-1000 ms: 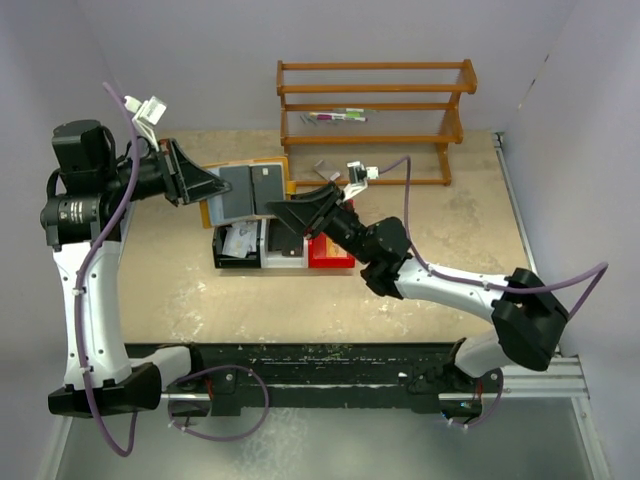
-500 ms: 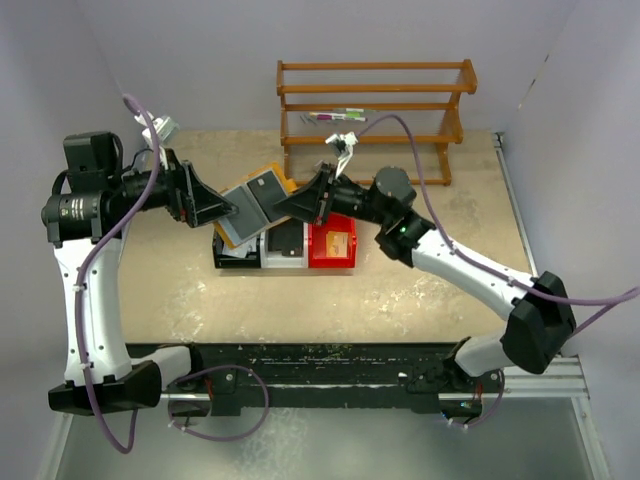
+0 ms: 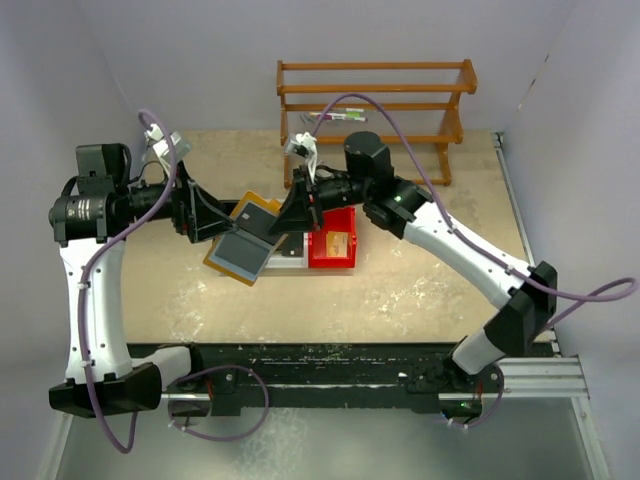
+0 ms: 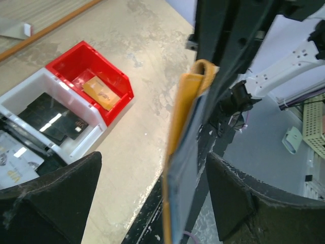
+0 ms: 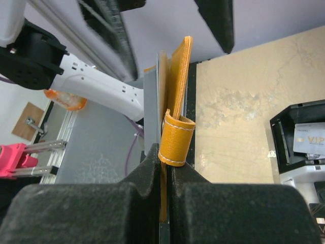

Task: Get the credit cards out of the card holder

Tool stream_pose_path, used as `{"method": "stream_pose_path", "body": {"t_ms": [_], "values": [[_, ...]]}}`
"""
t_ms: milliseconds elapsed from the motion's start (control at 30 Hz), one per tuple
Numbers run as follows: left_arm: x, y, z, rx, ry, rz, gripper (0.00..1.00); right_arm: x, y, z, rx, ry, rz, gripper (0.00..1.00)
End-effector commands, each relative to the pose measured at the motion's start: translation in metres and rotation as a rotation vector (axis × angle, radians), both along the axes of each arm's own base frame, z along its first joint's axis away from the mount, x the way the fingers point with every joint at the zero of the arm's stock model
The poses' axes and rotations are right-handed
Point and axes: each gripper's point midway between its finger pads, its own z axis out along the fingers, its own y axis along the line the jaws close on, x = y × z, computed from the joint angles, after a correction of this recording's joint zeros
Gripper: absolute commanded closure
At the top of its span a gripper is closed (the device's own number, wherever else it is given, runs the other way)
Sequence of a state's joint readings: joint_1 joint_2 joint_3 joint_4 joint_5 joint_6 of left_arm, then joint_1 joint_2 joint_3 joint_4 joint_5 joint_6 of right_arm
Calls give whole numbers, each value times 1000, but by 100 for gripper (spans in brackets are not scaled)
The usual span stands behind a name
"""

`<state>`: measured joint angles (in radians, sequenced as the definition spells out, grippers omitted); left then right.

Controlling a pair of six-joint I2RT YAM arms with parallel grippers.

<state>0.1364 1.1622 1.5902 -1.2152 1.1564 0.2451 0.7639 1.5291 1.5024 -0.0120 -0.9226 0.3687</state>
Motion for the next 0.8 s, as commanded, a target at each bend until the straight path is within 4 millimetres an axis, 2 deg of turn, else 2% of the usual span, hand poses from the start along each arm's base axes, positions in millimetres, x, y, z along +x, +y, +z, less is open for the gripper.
{"method": "stream_pose_path", "body": {"t_ms": [0,167,300,433,600,667,700,733,767], "values": [[-13,-10,6,-69,-25,-108,15,-8,8,13,3,-48,91,100],[-13,-10,-7,-67,2,-117,20,-11,23,8,-21,-48,124,100],[-9,-9,-16,-76,39,-118,28,-16,33,7,-35,-55,151,100],[-7,-9,-23,-75,56,-118,43,-17,35,9,-26,-56,167,100],[-11,-11,-22,-103,71,-137,71,-17,37,7,-32,-32,171,99],[-13,-12,-20,-118,84,-140,78,-15,39,10,-5,-19,154,83],[-13,-13,-17,-125,85,-141,79,-8,38,11,10,-4,117,73],[-12,-13,-15,-132,96,-136,81,0,35,16,37,8,70,58],[-11,-13,-11,-141,103,-128,83,9,31,16,61,46,20,49]]}}
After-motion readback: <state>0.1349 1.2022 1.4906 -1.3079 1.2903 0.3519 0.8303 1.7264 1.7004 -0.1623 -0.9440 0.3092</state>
